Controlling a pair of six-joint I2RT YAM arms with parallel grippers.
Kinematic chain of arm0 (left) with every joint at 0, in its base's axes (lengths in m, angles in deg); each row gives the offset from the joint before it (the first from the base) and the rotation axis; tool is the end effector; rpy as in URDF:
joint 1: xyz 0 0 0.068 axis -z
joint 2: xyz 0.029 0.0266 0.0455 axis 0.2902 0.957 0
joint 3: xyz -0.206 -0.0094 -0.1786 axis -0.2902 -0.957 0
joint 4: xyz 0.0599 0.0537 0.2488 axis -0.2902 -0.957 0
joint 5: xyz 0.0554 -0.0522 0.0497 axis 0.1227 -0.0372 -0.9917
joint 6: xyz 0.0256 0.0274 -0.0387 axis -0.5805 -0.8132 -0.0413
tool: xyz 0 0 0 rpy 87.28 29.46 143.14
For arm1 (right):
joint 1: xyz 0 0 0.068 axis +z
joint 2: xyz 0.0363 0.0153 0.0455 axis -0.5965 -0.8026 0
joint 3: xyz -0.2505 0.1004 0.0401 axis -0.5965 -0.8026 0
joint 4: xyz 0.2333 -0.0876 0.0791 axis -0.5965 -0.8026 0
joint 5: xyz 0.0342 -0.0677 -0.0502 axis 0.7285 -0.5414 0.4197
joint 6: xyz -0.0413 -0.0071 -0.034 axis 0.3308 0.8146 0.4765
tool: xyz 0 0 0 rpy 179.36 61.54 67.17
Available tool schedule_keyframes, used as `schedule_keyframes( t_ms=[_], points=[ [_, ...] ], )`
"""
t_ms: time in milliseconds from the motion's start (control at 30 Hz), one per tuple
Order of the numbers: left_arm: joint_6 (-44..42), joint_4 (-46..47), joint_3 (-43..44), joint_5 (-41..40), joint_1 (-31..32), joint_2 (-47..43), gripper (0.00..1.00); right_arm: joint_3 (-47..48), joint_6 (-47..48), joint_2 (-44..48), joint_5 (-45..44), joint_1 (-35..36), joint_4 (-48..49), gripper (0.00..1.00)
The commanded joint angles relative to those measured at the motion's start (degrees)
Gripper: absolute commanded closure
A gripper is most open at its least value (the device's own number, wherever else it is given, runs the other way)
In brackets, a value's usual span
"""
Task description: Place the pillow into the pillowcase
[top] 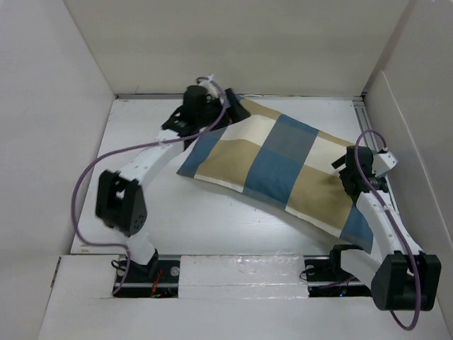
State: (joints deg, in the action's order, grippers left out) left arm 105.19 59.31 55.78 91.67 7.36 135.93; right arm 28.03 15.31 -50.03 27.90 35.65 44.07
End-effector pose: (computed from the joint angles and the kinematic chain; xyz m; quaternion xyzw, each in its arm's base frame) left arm 0.3525 -0.1723 0.3535 0.0186 0.7803 -0.4332 0.4508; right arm 0.2110 -0.0216 0.2512 0.4520 0.7683 -0.0734 0.4472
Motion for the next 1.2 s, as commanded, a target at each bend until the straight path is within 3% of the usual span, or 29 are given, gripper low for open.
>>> schedule_keyframes(
  t_ms=[0, 133, 167, 300, 367, 400, 467, 500, 533, 600, 700, 833, 967, 1167],
  points=[
    [-3.5, -5.9, 13.0, -12.7, 4.5, 12.0, 0.01, 0.1, 0.4, -2.1, 0.1, -2.2, 6.6, 0.00],
    [-4.8, -10.6, 21.3, -20.2, 7.3, 20.4, 0.01, 1.7, 6.0, -13.2, 10.8, -3.5, 11.7, 0.00],
    [-4.8, -11.4, 21.8, -21.4, 7.9, 21.2, 0.01, 1.7, 7.5, -15.7, 19.4, -3.5, 14.4, 0.00],
    [-4.1, -11.0, 15.9, -26.8, 7.9, 19.0, 0.01, 10.0, 13.8, -31.6, 30.9, 5.1, 18.2, 0.00],
    [-4.1, -11.0, 10.7, -30.8, 7.9, 15.5, 0.01, 17.1, 16.2, -37.5, 29.3, 9.2, 14.4, 0.00],
    [-4.1, -11.0, 9.2, -32.2, 7.9, 14.1, 0.01, 18.8, 17.0, -38.1, 23.9, 11.2, 13.3, 0.00],
    [-4.1, -11.0, 4.0, -33.6, 7.9, 9.7, 0.01, 20.0, 17.0, -37.4, 23.0, 15.0, 14.2, 0.00],
    [-3.5, -11.0, 2.4, -34.1, 7.0, 8.2, 0.01, 19.1, 17.8, -35.5, 25.6, 15.0, 16.5, 0.00],
    [-3.5, -10.5, 0.7, -35.1, 6.1, 6.5, 0.01, 18.4, 17.8, -34.9, 33.4, 15.7, 18.8, 0.00],
    [-2.8, -9.0, -4.1, -36.9, 4.7, 2.0, 0.01, 20.1, 18.6, -36.5, 38.3, 17.1, 20.4, 0.00],
    [-2.8, -8.1, -5.9, -36.9, 2.2, 0.3, 0.01, 23.8, 16.7, -36.7, 30.4, 19.6, 14.9, 0.00],
    [-3.9, -13.4, -1.4, -37.4, 1.6, 0.5, 0.01, 18.3, 15.4, -24.1, 23.4, 20.7, 17.7, 0.00],
    [-4.5, -10.0, -6.6, -35.6, 3.5, -3.9, 0.01, 16.2, 15.4, -15.9, 14.3, 22.3, 15.4, 0.00],
    [-1.9, -6.5, -15.5, -35.0, 4.1, -4.0, 0.01, 13.0, 14.2, -22.3, 25.0, 14.7, 14.4, 0.00]
  ],
)
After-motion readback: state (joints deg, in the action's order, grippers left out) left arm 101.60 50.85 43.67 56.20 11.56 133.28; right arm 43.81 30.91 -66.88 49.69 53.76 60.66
